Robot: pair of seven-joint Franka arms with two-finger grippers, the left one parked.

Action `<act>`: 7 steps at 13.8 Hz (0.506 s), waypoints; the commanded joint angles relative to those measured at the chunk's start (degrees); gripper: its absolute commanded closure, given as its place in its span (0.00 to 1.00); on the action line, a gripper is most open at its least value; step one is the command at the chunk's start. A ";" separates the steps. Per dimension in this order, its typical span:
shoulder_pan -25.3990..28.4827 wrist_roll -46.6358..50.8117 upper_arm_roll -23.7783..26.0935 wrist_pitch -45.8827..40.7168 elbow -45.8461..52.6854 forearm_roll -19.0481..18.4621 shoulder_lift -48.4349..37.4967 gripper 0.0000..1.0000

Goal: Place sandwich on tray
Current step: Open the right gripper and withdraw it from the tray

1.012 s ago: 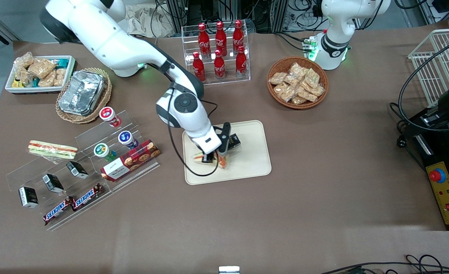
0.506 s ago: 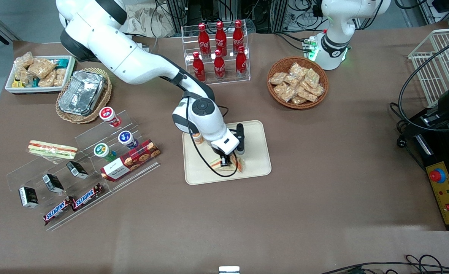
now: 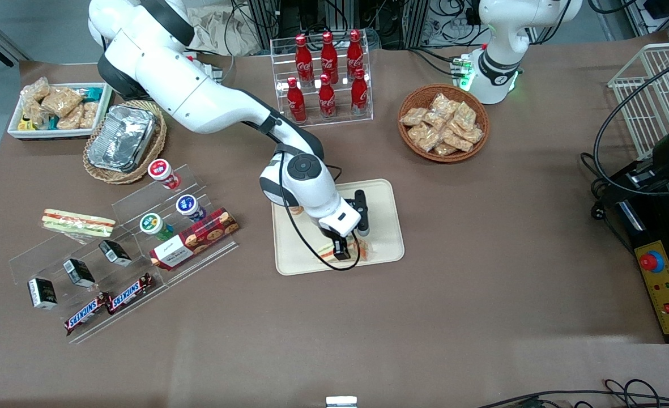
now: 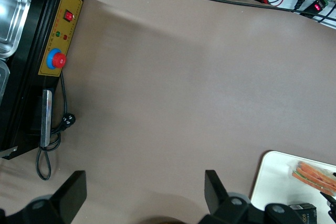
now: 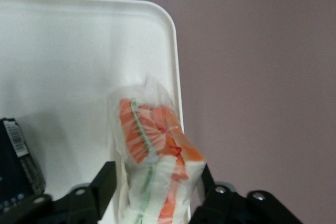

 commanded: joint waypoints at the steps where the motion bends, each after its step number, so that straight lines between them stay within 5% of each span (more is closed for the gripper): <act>1: -5.90 1.28 7.35 -1.06 0.69 -1.07 0.11 0.00; 7: -14.54 14.08 15.64 -19.39 -3.54 -0.89 -10.85 0.00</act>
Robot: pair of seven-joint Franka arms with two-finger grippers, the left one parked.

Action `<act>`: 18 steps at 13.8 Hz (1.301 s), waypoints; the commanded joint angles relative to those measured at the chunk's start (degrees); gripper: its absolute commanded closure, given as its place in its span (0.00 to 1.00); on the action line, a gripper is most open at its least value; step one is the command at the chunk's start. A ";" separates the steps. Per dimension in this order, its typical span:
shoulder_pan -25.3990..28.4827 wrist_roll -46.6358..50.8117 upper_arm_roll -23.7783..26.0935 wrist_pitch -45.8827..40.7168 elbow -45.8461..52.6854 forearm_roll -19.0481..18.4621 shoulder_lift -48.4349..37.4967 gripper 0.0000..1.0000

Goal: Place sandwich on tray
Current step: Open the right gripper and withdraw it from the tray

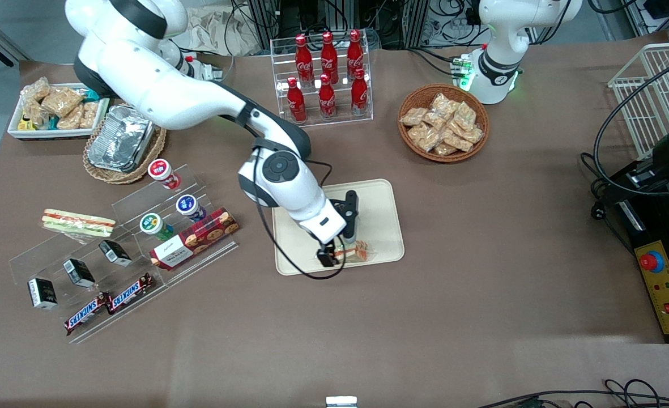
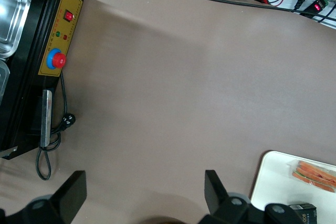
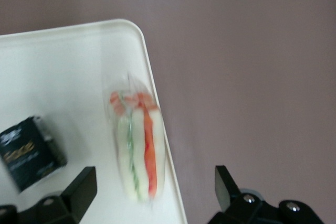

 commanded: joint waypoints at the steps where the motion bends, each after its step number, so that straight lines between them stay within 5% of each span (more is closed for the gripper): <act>1: -1.58 11.66 2.04 -10.82 -3.07 -0.89 -8.71 0.00; 7: -10.10 23.64 4.25 -26.93 -2.98 6.12 -21.46 0.00; 18: -10.37 20.76 -29.22 -39.51 -2.98 26.87 -40.11 0.00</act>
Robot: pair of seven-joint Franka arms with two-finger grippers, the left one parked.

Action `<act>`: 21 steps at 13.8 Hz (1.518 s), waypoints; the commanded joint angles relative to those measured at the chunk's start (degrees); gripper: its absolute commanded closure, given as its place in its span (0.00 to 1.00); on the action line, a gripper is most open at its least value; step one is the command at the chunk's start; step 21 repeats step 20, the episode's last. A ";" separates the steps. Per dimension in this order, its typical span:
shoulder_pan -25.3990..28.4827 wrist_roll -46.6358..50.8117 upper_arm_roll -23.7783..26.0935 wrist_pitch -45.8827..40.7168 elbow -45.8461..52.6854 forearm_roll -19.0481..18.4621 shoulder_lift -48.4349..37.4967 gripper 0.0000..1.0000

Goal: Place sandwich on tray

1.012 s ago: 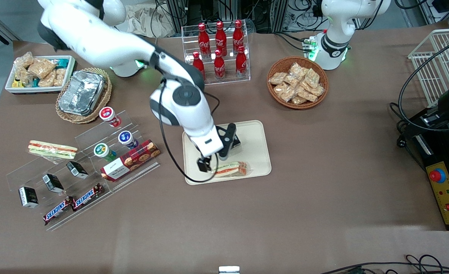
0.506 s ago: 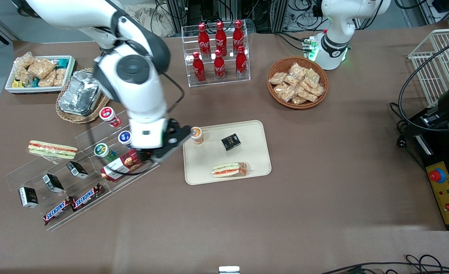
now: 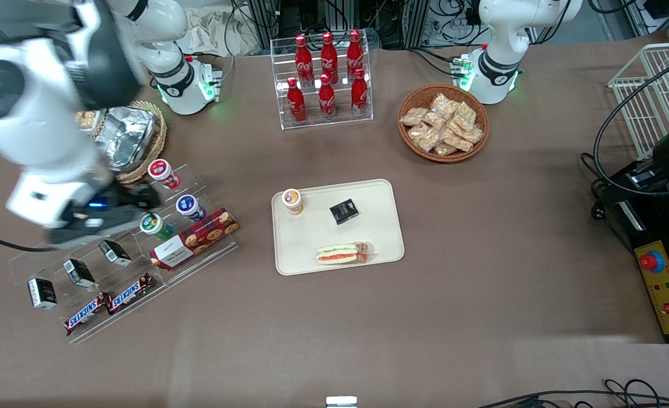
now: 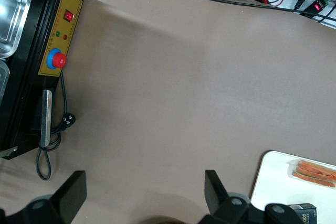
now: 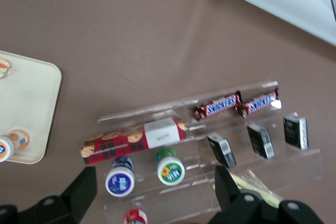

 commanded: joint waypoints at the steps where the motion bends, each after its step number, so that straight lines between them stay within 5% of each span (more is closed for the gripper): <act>1: 0.31 -0.28 -6.51 -2.29 -2.09 3.75 -4.28 0.00; 7: 0.48 -0.10 -15.30 -1.94 -3.85 4.28 -7.28 0.00; 9: 0.48 -0.20 -18.46 -2.38 -3.59 8.31 -7.98 0.00; 21: -0.39 -0.11 -23.93 -6.95 -3.58 8.76 -9.13 0.00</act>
